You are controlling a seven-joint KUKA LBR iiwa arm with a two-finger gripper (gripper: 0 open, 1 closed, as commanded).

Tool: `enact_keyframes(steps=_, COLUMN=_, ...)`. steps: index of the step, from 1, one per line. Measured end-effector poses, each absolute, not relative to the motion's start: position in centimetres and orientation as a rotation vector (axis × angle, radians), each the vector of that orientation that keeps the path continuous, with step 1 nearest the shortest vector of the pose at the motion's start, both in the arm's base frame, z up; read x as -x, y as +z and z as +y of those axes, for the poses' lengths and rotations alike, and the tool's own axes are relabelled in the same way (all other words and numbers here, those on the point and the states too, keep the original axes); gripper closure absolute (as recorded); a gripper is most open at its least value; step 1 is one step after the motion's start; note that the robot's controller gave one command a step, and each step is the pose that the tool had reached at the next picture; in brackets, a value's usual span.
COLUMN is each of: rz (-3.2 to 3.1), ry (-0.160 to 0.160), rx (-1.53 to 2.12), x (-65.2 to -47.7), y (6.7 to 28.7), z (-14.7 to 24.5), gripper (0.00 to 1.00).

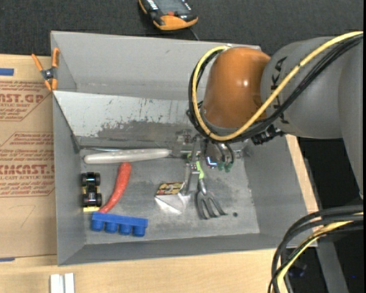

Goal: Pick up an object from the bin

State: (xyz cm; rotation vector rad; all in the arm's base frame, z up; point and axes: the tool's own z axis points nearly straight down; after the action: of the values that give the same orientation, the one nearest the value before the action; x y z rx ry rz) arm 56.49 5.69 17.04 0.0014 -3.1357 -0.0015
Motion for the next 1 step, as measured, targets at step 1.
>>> enact_keyframes(steps=1, rz=-3.143, ry=-0.002, rx=0.001, x=-56.68, y=17.43, z=5.66, gripper=0.00)
